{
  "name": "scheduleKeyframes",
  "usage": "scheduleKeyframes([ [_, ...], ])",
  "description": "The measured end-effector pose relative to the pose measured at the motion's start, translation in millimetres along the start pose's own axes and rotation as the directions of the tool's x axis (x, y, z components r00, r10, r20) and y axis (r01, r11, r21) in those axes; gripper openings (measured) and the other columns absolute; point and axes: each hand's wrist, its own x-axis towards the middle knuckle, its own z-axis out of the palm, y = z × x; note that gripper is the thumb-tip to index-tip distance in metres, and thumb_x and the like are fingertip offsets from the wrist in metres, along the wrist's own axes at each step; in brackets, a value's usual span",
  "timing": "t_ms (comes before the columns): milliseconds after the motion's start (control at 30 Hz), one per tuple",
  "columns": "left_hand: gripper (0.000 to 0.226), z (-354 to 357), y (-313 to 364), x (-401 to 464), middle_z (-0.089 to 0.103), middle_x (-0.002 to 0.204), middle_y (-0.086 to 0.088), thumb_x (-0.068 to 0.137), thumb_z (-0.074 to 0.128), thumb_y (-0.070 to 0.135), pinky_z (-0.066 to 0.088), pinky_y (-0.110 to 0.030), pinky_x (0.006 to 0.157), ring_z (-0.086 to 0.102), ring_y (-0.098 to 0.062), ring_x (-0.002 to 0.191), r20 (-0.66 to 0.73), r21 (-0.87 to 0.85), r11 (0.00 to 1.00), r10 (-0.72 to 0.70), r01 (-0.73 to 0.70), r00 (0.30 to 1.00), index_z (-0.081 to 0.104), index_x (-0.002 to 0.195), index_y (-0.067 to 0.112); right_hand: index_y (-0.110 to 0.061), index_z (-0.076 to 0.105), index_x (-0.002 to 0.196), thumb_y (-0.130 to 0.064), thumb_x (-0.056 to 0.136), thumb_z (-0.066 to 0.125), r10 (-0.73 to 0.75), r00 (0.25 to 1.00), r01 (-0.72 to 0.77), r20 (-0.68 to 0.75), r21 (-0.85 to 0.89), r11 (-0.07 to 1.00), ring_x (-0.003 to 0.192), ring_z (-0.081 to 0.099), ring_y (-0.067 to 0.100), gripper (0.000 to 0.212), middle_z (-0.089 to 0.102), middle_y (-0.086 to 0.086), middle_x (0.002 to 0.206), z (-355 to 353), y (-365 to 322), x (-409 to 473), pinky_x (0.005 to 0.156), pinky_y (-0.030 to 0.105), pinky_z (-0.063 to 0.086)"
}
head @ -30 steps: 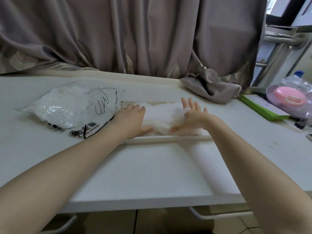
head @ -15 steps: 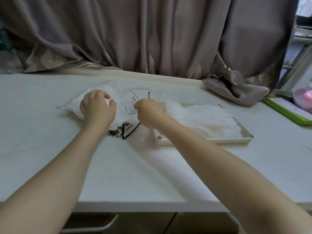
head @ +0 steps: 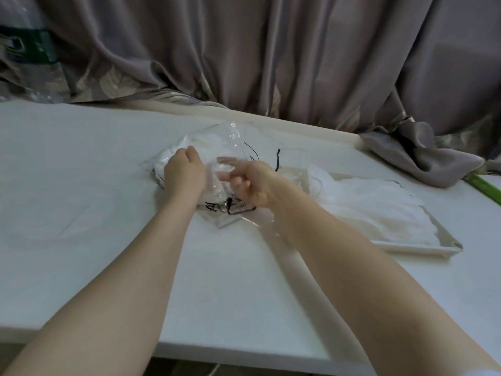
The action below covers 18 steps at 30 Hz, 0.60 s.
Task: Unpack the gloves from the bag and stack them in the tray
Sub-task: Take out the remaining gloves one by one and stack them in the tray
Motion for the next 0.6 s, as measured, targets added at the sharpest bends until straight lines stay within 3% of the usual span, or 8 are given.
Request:
scheduleKeyframes([
  [33,0.041,0,-1,0,0.054,0.126,-0.023,0.1,0.028,0.02,0.031,-0.033,0.093,0.046,-0.033,0.118,0.01,-0.014,1.0,-0.002,0.002,1.0,0.056,0.117,-0.005,-0.008,0.055,0.112,0.005,0.093,0.036,-0.121,0.992,0.103,-0.03,-0.344,0.933,0.034,0.047,0.007,0.03,0.058,0.007,0.064,1,0,5,0.032,0.015,0.034],
  [100,0.036,1,-2,0,0.058,0.123,-0.016,0.097,0.032,0.015,0.035,-0.03,0.088,0.049,-0.029,0.114,0.019,-0.039,0.999,0.007,-0.006,1.0,0.061,0.113,0.0,-0.013,0.052,0.13,-0.01,0.09,0.053,-0.395,0.918,0.219,0.022,-0.859,0.462,0.072,0.064,0.011,0.039,0.062,0.008,0.089,4,4,19,0.061,0.019,0.049],
  [133,0.034,1,-4,0,0.059,0.123,-0.012,0.095,0.034,0.011,0.036,-0.027,0.085,0.05,-0.027,0.114,0.014,-0.043,0.999,0.007,-0.006,1.0,0.063,0.112,0.004,-0.014,0.044,0.138,-0.019,0.089,0.058,-0.434,0.898,0.198,0.074,-0.949,0.247,0.106,0.059,0.019,0.051,0.058,0.012,0.116,6,6,25,0.087,0.027,0.047],
  [167,0.035,1,-5,0,0.059,0.124,-0.008,0.094,0.034,0.009,0.036,-0.025,0.082,0.051,-0.026,0.114,0.005,-0.045,0.999,0.007,-0.007,1.0,0.064,0.111,0.008,-0.012,0.032,0.145,-0.026,0.089,0.059,-0.404,0.907,0.182,0.118,-0.976,0.123,0.13,0.041,0.025,0.064,0.043,0.016,0.138,10,9,30,0.105,0.032,0.036],
  [233,0.037,2,-7,0,0.059,0.124,-0.003,0.092,0.034,0.005,0.038,-0.024,0.082,0.053,-0.024,0.112,-0.017,-0.043,0.999,0.009,-0.009,1.0,0.064,0.111,0.013,-0.005,0.01,0.149,-0.034,0.09,0.058,-0.255,0.949,0.19,0.187,-0.982,-0.014,0.143,0.018,0.029,0.082,0.018,0.016,0.154,16,11,32,0.114,0.038,0.02],
  [333,0.037,2,-11,2,0.06,0.12,-0.001,0.091,0.036,0.004,0.044,-0.03,0.087,0.055,-0.024,0.109,-0.023,-0.029,0.999,0.016,-0.017,1.0,0.063,0.11,0.02,-0.009,0.009,0.15,-0.03,0.091,0.057,-0.202,0.966,0.159,0.162,-0.987,-0.03,0.138,0.025,0.034,0.079,0.023,0.016,0.152,19,5,32,0.112,0.043,0.025],
  [467,0.036,2,-11,-1,0.055,0.127,-0.005,0.093,0.035,0.003,0.033,-0.024,0.085,0.051,-0.023,0.115,-0.029,0.007,0.991,0.131,-0.131,0.991,0.061,0.116,0.013,-0.009,0.05,0.128,-0.012,0.098,0.041,-0.297,0.951,0.115,0.091,-0.992,0.062,0.129,0.042,0.029,0.031,0.044,0.013,0.139,15,0,16,0.103,0.032,0.037],
  [600,0.033,10,-14,-1,0.048,0.135,-0.011,0.099,0.034,0.013,0.026,-0.025,0.103,0.04,-0.023,0.128,0.056,0.01,0.956,0.291,-0.292,0.955,0.059,0.118,0.004,-0.002,0.059,0.11,-0.015,0.095,0.041,-0.364,0.926,0.15,0.104,-0.984,0.099,0.097,0.052,0.026,0.026,0.061,0.013,0.115,-4,-8,-14,0.076,0.029,0.04],
])
